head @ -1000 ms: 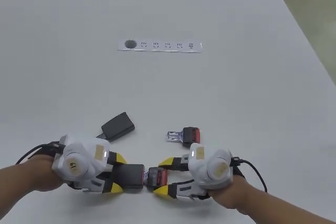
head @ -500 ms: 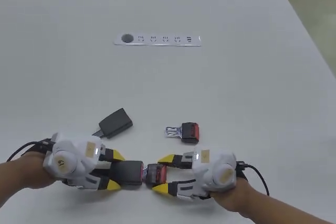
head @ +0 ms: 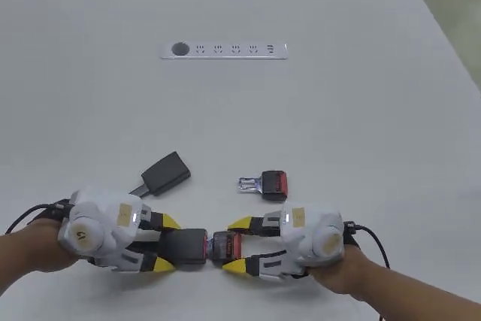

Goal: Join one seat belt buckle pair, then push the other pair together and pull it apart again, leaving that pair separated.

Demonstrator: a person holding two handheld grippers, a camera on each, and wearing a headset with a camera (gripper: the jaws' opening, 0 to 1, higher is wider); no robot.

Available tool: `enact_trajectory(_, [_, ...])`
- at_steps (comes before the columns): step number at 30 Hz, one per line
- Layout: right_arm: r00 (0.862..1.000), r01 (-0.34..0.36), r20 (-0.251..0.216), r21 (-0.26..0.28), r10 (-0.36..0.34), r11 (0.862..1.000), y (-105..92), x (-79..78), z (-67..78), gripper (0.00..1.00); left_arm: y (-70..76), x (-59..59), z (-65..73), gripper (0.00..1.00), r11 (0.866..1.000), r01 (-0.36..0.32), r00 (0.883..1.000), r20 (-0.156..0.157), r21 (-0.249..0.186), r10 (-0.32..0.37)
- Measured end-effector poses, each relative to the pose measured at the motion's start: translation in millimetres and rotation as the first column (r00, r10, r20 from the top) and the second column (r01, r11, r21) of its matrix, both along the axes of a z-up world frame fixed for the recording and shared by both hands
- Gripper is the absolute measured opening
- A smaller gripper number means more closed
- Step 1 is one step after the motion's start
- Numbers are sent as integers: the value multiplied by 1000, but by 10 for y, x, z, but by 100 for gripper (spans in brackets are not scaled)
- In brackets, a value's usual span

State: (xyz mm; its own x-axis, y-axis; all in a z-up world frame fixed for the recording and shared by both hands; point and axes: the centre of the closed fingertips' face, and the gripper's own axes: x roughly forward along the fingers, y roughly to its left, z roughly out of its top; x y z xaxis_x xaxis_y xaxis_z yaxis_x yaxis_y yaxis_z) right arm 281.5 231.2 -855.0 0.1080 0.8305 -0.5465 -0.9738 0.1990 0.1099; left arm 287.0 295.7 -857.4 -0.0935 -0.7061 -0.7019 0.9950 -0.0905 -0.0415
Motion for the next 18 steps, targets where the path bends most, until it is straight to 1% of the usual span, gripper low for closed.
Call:
enact_trajectory(6, [1000,-4,-2,7,4,1000,0,-9,17,33,-1,-7,-3,32,1000,-3,1000,-9,-8,3])
enact_trajectory(10, [1000,1,-8,13,-1,1000,-5,-5,12,33,-4,-12,-1,32,1000,1,1000,-10,-8,-2])
enact_trajectory(16, [1000,-2,-6,16,2,1000,-4,-6,15,33,0,-17,2,32,1000,5,1000,-12,-10,-5])
enact_trajectory(18, [1000,-5,-2,15,5,1000,-3,-4,15,33,0,-19,4,32,1000,9,1000,-9,-10,-9])
